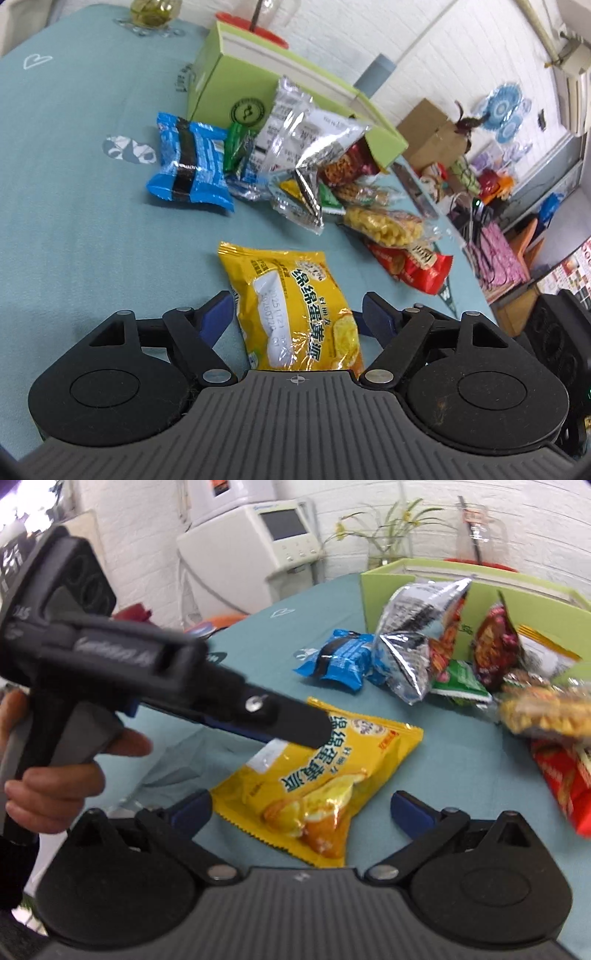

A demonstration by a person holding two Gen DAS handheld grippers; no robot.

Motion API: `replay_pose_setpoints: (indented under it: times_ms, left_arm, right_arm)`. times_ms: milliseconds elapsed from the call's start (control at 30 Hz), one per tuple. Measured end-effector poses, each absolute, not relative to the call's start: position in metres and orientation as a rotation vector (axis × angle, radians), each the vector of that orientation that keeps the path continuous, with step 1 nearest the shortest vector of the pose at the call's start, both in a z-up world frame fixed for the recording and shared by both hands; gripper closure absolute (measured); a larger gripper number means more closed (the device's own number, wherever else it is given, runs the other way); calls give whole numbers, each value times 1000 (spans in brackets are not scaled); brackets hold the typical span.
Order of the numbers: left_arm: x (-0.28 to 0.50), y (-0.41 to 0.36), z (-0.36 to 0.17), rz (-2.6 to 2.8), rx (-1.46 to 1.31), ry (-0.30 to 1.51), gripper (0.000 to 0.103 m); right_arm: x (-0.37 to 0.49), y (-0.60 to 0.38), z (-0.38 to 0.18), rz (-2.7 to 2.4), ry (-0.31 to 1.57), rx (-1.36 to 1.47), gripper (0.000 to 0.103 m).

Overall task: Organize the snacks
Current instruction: 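Grasp the large yellow chip bag with the left gripper, then place the yellow chip bag into the green box and release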

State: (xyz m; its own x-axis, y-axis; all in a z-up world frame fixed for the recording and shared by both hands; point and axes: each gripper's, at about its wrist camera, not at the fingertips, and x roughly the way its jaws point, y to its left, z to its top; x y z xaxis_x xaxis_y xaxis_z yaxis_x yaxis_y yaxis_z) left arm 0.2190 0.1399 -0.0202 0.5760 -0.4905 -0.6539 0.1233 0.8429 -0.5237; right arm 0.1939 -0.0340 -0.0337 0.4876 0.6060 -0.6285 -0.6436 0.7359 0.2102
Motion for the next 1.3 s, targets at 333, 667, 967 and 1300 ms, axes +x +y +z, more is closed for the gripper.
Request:
replay_pose_setpoints:
  times_ms: [333,667,967,1300]
  left_arm:
    - [208,136,-13,-338,-440,865,79]
    - [262,135,80,-343,-351,639,76]
    - [402,138,95,-287,-302,635,76]
    - [474,164,47,-219,-332,709,54]
  right_arm:
    - [192,-21,-22,738,650,-118,44]
    - [249,-25,57,734,425,-148,44]
    - [391,-14,76,701,451,-210,44]
    - [478,6,28,734,620,-214,42]
